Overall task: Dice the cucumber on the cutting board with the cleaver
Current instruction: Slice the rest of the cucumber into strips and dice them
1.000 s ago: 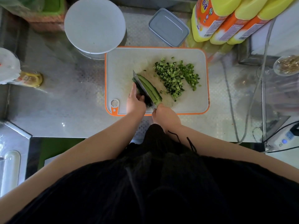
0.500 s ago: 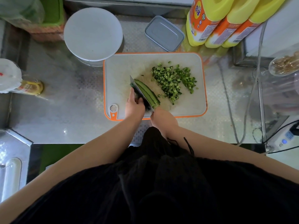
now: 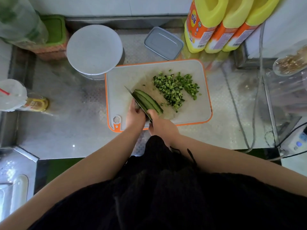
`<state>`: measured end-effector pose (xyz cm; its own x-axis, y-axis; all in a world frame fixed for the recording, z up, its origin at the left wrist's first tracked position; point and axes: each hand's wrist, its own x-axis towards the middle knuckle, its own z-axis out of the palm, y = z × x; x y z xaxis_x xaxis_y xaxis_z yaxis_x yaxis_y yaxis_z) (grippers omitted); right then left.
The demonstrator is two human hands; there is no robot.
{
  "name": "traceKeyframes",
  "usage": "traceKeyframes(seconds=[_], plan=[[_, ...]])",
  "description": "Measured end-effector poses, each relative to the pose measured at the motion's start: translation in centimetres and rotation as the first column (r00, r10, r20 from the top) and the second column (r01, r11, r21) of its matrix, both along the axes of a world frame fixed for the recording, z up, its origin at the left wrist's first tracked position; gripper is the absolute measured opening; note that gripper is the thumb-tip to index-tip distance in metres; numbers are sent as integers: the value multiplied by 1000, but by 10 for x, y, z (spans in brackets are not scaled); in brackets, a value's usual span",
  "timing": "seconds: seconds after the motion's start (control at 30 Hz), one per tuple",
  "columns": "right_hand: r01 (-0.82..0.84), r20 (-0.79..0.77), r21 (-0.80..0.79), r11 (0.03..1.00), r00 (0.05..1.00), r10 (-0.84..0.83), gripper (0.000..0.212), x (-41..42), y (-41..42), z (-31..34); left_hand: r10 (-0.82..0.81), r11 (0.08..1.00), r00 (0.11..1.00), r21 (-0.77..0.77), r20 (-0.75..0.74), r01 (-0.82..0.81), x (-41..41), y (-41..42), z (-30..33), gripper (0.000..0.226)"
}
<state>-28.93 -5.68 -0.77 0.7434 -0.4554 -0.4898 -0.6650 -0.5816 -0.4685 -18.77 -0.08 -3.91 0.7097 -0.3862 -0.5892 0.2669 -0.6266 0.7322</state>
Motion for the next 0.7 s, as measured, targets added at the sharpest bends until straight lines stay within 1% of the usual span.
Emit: traceKeyframes(seconds=[0.13, 0.3, 0.37, 0.43, 0.53, 0.63, 0.7], plan=[[-3, 44, 68, 998, 999, 0, 45, 3, -5, -2, 2, 1000, 1000, -28, -10, -2, -3, 1, 5, 58], [73, -10, 106, 992, 997, -72, 43, 0, -12, -10, -10, 1000, 1000, -1, 29, 10, -4, -1, 6, 55], [91, 0, 138, 986, 996, -92, 41, 0, -12, -10, -7, 1000, 1000, -21, 26, 7, -5, -1, 8, 54], [125, 16, 157, 980, 992, -129, 33, 0, -12, -9, 3, 1000, 1000, -27, 26, -2, -5, -1, 9, 51], [151, 12, 97, 984, 988, -153, 10, -1, -16, -5, 41, 999, 999, 7, 13, -41, -6, 2, 12, 50], [129, -1, 25, 991, 992, -129, 15, -2, -20, -2, 69, 997, 997, -22, -16, -70, -8, 5, 11, 40], [126, -16, 23, 992, 992, -126, 20, -4, -21, -2, 73, 997, 997, -31, -31, -74, -7, 6, 11, 39]])
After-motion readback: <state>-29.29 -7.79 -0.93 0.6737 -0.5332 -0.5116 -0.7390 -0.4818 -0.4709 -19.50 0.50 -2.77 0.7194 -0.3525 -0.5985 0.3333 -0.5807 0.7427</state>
